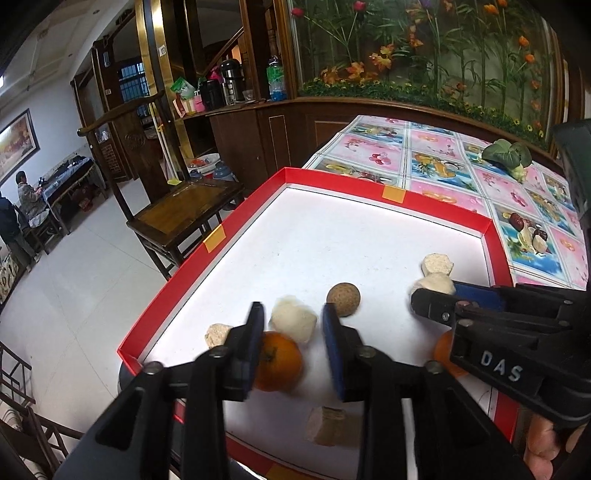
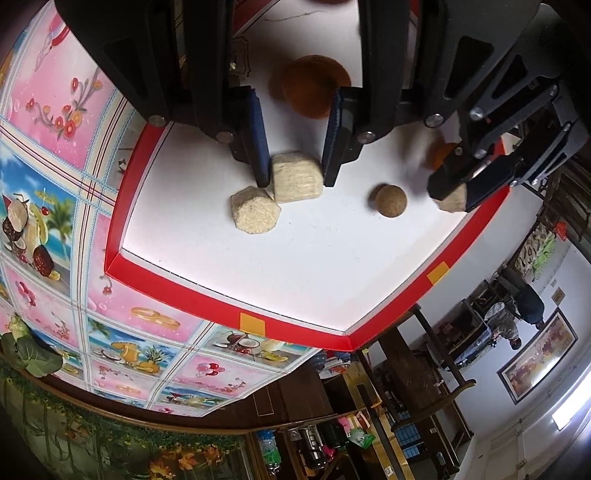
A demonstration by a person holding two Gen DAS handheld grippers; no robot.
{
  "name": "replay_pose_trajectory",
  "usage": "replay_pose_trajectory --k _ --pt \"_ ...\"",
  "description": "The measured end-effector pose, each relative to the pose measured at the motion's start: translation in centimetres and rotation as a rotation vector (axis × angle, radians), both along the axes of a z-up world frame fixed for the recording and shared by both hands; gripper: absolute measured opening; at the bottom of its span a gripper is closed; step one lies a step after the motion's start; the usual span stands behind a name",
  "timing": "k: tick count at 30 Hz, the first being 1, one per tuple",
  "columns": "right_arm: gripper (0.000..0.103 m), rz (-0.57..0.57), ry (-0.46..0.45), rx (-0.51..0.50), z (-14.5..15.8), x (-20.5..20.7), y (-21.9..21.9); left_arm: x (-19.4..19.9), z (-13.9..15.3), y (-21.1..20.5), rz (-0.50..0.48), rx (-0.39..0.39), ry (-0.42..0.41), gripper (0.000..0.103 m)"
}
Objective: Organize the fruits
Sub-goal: 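Carry both cakes over the red box and open both grippers to release them, then move both open grippers back toward the last items on the cloth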
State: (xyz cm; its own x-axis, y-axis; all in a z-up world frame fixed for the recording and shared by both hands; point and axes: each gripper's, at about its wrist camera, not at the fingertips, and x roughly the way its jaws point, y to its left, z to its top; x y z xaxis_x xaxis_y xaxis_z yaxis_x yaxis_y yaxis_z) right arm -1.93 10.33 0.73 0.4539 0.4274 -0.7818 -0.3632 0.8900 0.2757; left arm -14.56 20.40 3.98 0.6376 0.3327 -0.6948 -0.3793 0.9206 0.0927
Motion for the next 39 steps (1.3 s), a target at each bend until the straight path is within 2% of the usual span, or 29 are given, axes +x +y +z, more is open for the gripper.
replay_pose_trajectory --k 1,3,5,7,8,12,19,23,26,29,32,36,39 --pt "0.031 0.001 -0.006 0.016 0.3 -0.1 -0.2 0.0 0.0 0.0 -0.002 -0.006 -0.005 0.038" --pt "0.031 -0.006 -0.044 0.048 1.2 -0.3 -0.6 -0.1 0.1 0.0 -0.009 -0.016 -0.018 0.046" --pt "0.034 -0.022 -0.086 0.08 2.0 -0.6 -1.2 -0.3 0.3 -0.1 -0.005 -0.011 -0.03 0.047" --pt "0.046 -0.043 -0.12 0.116 2.8 -0.8 -2.0 -0.2 0.4 -0.1 -0.007 -0.014 -0.037 0.047" --pt "0.048 -0.05 -0.131 0.123 3.0 -0.9 -2.2 -0.2 0.5 -0.2 -0.009 -0.018 -0.043 0.048" --pt "0.048 -0.081 -0.17 0.131 3.9 -0.8 -3.1 -0.3 0.8 -0.3 -0.014 -0.02 -0.055 0.051" --pt "0.048 -0.132 -0.148 0.172 5.3 1.1 -6.6 -0.7 1.6 -0.6 -0.017 -0.02 -0.062 0.051" --pt "0.048 -0.166 -0.159 0.204 7.0 2.1 -11.7 -1.4 2.4 -0.7 -0.023 -0.004 -0.074 0.057" --pt "0.048 -0.232 -0.176 0.165 7.8 2.0 -17.5 -1.8 2.7 -1.2 -0.029 0.027 -0.085 0.058" --pt "0.048 -0.326 -0.176 0.113 7.2 1.3 -22.8 -1.7 2.7 -1.8 -0.045 0.027 -0.086 0.058" --pt "0.048 -0.444 -0.128 0.075 5.5 1.0 -28.0 -1.4 2.6 -2.7 -0.066 0.017 -0.083 0.058" --pt "0.048 -0.535 -0.055 0.156 4.3 1.9 -30.9 -1.4 2.7 -4.4 -0.11 0.016 -0.08 0.058" --pt "0.048 -0.551 -0.038 0.12 3.5 2.4 -30.5 -1.4 2.9 -5.5 -0.139 0.02 -0.083 0.059"
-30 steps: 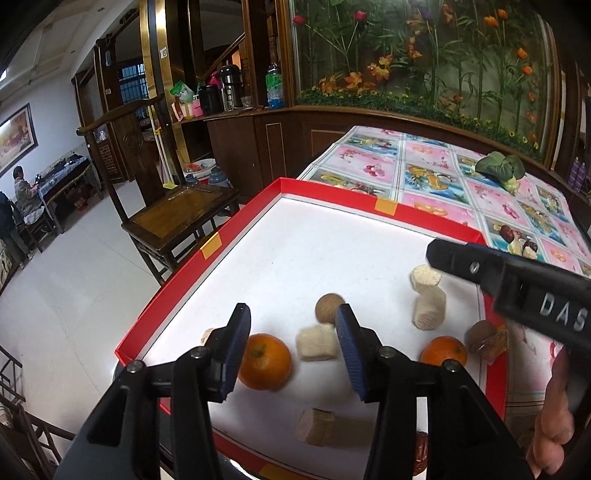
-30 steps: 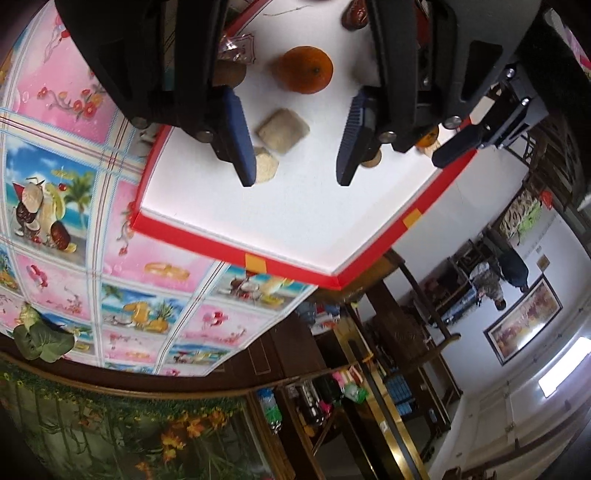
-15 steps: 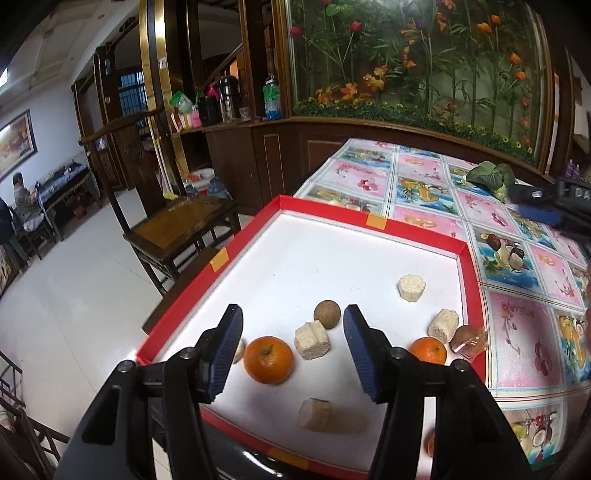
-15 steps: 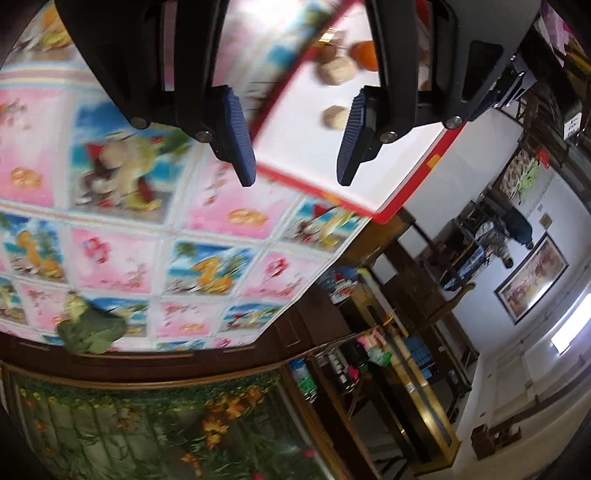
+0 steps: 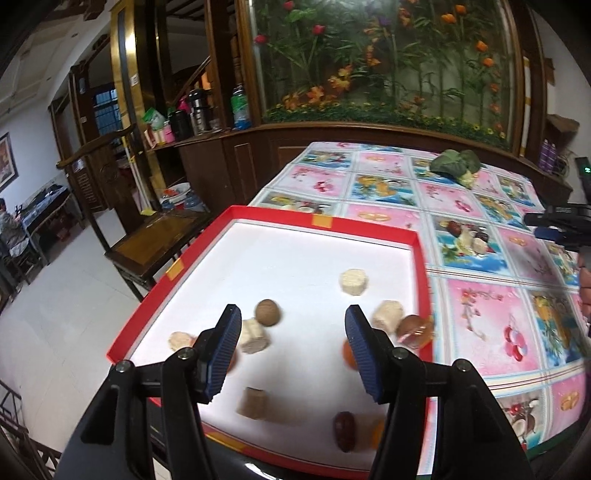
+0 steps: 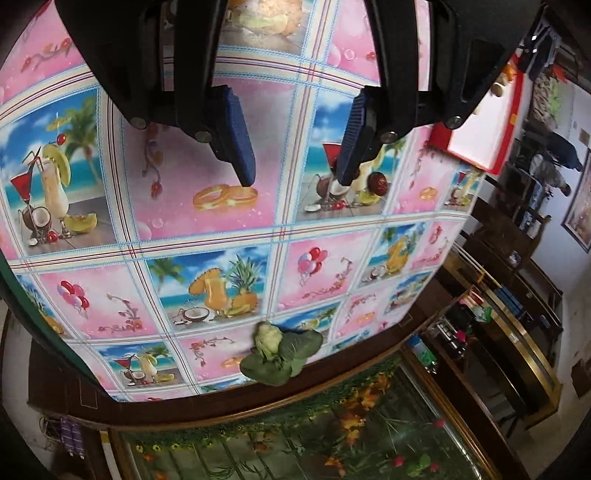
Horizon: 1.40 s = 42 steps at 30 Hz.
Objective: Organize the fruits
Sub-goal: 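Move both open grippers back toward the last items on the cloth, then grasp a beige round cake with the left gripper while the right grasps a brown ball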
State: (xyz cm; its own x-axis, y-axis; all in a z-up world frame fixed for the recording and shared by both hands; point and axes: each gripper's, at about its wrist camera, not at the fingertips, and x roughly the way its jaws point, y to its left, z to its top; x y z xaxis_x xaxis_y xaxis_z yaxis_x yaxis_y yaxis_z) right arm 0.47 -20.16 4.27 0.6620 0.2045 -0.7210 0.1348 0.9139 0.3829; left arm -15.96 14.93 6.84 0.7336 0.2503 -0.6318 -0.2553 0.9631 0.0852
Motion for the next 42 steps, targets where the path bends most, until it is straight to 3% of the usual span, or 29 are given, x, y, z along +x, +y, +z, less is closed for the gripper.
replay_pose_trajectory --k 3,13,24,28,42 --pt "0.048 0.011 -0.004 0.001 -0.7 0.4 0.6 0.0 0.0 -0.6 -0.025 -0.005 0.005 0.059" --pt "0.048 0.12 0.044 0.241 -3.7 2.4 2.3 0.3 0.4 -3.4 -0.112 -0.015 0.005 0.059" --pt "0.047 0.109 0.106 0.187 -4.6 5.4 4.3 3.8 1.0 -9.4 -0.279 -0.005 0.015 0.059" --pt "0.024 0.108 0.141 0.106 -4.6 6.2 5.2 5.6 1.3 -10.9 -0.297 0.022 0.016 0.059" --pt "0.024 0.22 0.202 0.071 -4.4 6.2 5.6 9.7 -0.8 -13.7 -0.334 -0.005 0.112 0.059"
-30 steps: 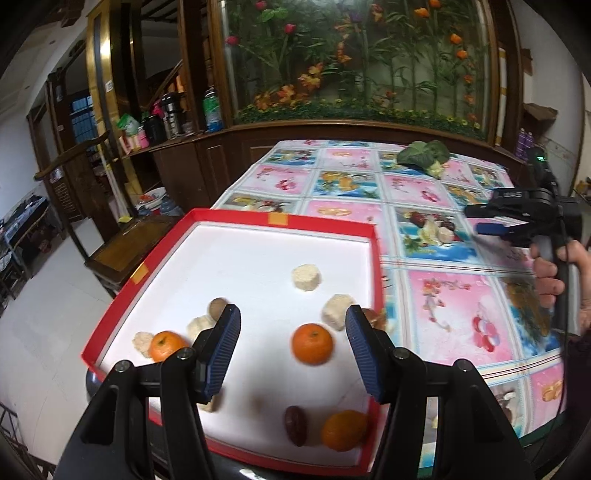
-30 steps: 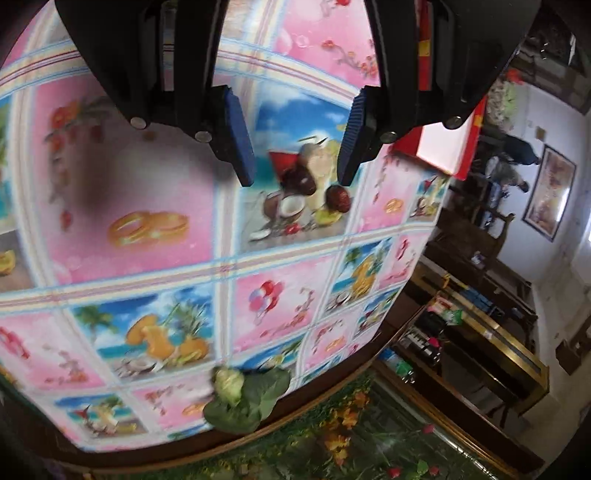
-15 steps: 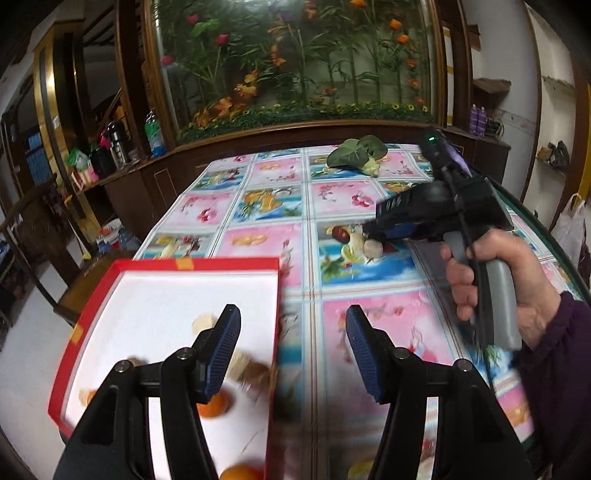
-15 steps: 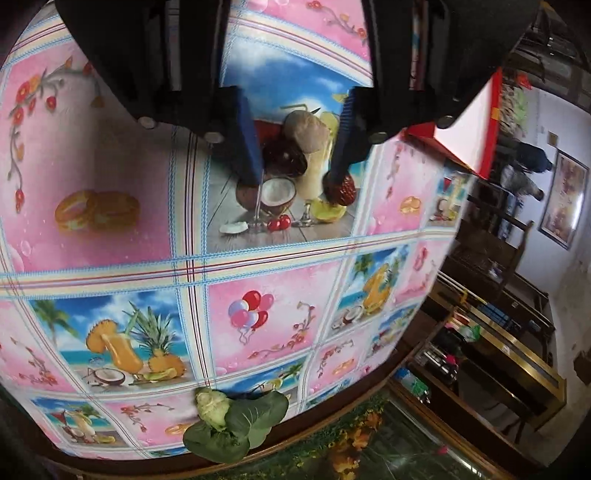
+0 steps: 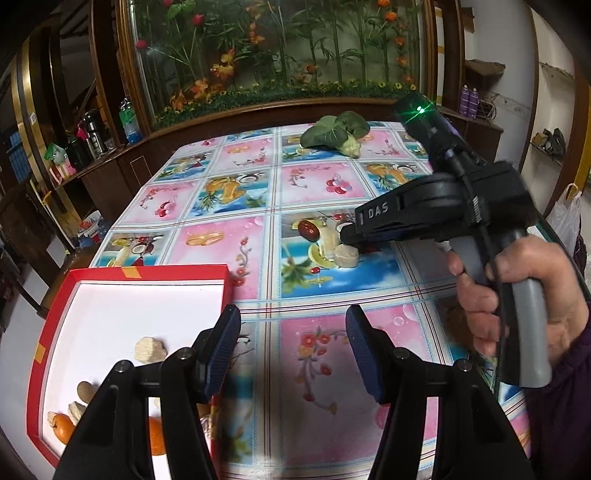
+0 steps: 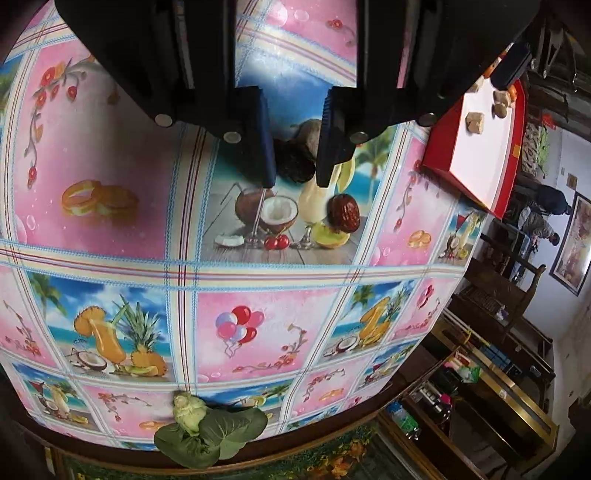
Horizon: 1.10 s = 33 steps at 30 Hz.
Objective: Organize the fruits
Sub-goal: 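Grasp a beige round cake with the left gripper while the right grasps a brown ball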
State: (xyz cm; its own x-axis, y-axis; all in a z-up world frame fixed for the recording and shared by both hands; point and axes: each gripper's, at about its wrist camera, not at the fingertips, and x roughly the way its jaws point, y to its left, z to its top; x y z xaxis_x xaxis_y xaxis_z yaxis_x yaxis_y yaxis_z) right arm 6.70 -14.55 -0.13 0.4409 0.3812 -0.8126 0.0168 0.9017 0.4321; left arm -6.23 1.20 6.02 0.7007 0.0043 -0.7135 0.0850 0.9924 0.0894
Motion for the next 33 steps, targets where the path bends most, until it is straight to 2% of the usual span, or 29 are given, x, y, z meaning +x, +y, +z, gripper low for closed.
replay_pose_trajectory --k 4,8,11,13,20,23,26,27,30,33 --pt "0.024 -0.041 0.038 0.122 -0.1 -0.3 -2.2 1.1 -0.6 -0.6 -0.008 -0.026 0.039 0.059" --pt "0.024 -0.162 0.018 0.193 0.7 -1.4 -5.8 3.4 -1.1 -1.9 -0.026 -0.034 0.059 0.059" --pt "0.024 -0.209 0.002 0.25 1.1 -1.9 -7.3 5.6 -2.1 -2.7 -0.019 -0.047 0.087 0.059" --pt "0.024 -0.224 -0.009 0.262 1.3 -2.0 -7.7 7.3 -3.0 -3.0 0.0 -0.057 0.118 0.059" --pt "0.024 -0.241 -0.018 0.272 1.3 -1.8 -7.7 9.6 -4.6 -3.9 0.021 -0.073 0.151 0.057" --pt "0.024 -0.245 -0.018 0.277 1.2 -1.8 -7.9 10.1 -5.0 -4.3 0.011 -0.08 0.156 0.045" --pt "0.024 -0.245 -0.022 0.277 1.2 -1.7 -7.9 10.2 -5.0 -4.3 0.009 -0.099 0.142 0.044" --pt "0.024 -0.249 -0.024 0.276 1.2 -1.8 -8.0 10.0 -4.9 -4.2 0.002 -0.099 0.134 0.036" --pt "0.024 -0.254 -0.025 0.278 1.1 -1.8 -8.1 10.0 -5.0 -4.1 -0.006 -0.105 0.123 0.024" --pt "0.024 -0.253 -0.03 0.277 1.2 -1.8 -8.0 9.9 -5.0 -3.8 -0.005 -0.119 0.126 0.024"
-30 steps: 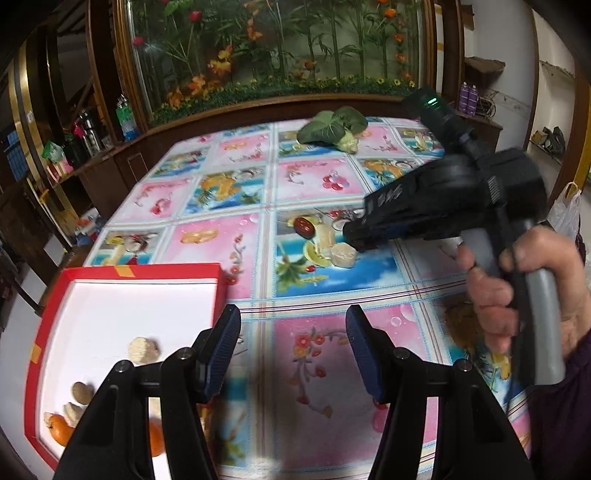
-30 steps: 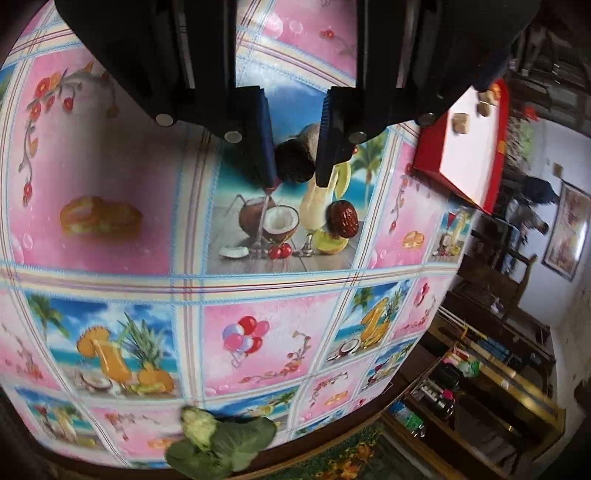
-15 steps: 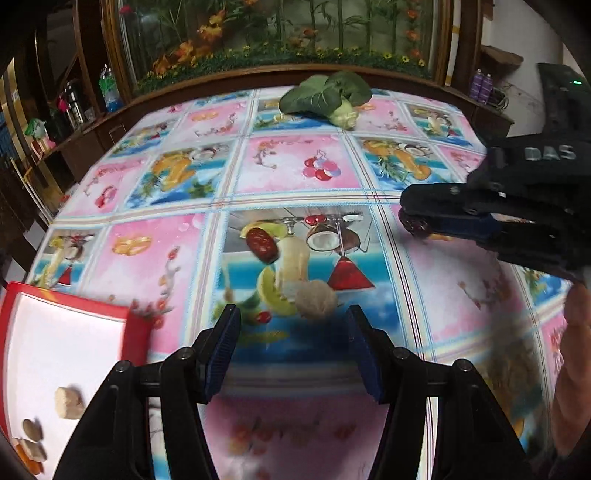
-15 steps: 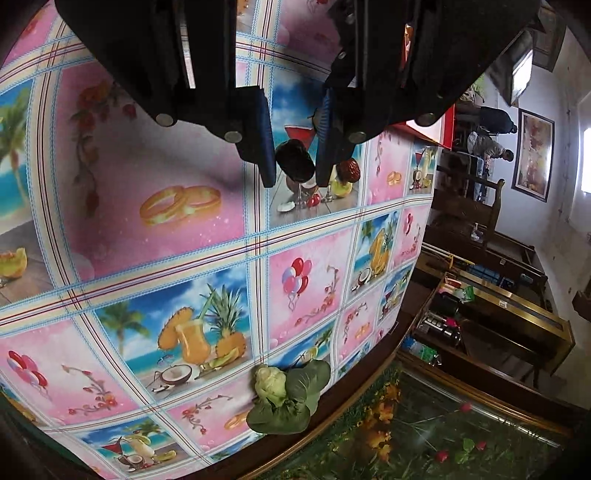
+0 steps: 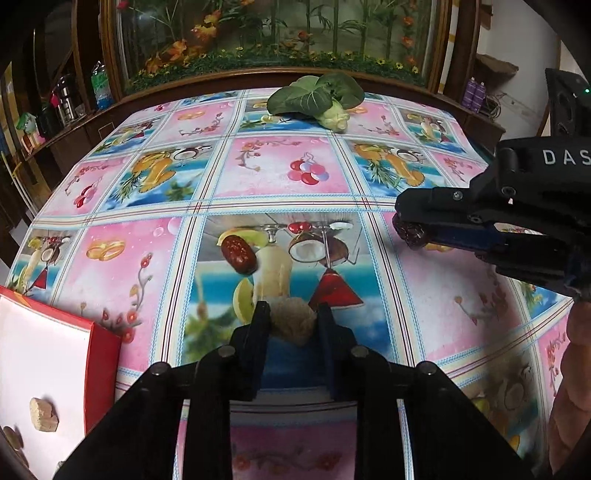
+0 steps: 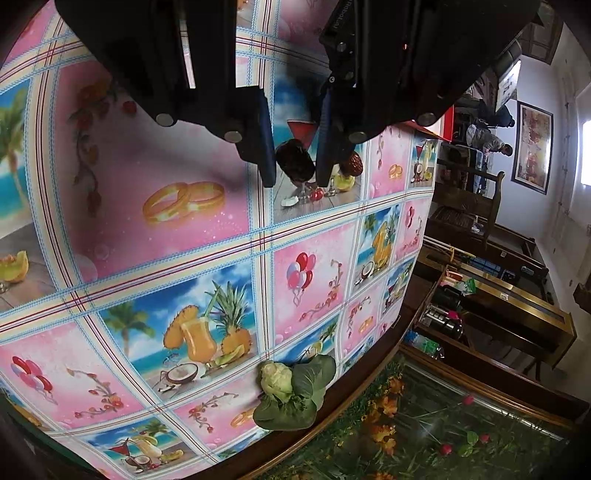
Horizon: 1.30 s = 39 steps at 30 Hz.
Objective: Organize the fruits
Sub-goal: 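Grasp a beige round cake with the left gripper while the right grasps a brown ball, then carry the cake and brown ball into the red box and open both grippers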
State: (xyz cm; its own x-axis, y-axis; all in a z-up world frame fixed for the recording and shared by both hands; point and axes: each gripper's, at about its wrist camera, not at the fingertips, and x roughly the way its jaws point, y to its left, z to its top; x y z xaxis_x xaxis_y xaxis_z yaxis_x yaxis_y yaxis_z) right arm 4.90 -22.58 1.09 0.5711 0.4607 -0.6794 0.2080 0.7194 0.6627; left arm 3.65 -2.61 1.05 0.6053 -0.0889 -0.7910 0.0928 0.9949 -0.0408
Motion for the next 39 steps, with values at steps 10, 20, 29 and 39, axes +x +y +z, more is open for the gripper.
replay_pose_trajectory --k 10,20,29,39 --pt "0.024 0.025 -0.101 0.009 1.8 -0.7 1.0 -8.6 6.8 4.0 0.07 0.019 -0.22 0.024" --pt "0.024 0.133 -0.303 -0.025 4.7 -3.1 6.1 -15.7 8.6 12.8 0.271 0.082 -0.289 0.024" --pt "0.024 0.27 -0.376 -0.079 5.1 -4.3 11.4 -18.2 8.0 17.9 0.39 0.103 -0.285 0.024" --pt "0.024 0.486 -0.374 -0.13 3.9 -6.4 18.9 -18.9 6.5 20.8 0.446 0.149 -0.252 0.024"
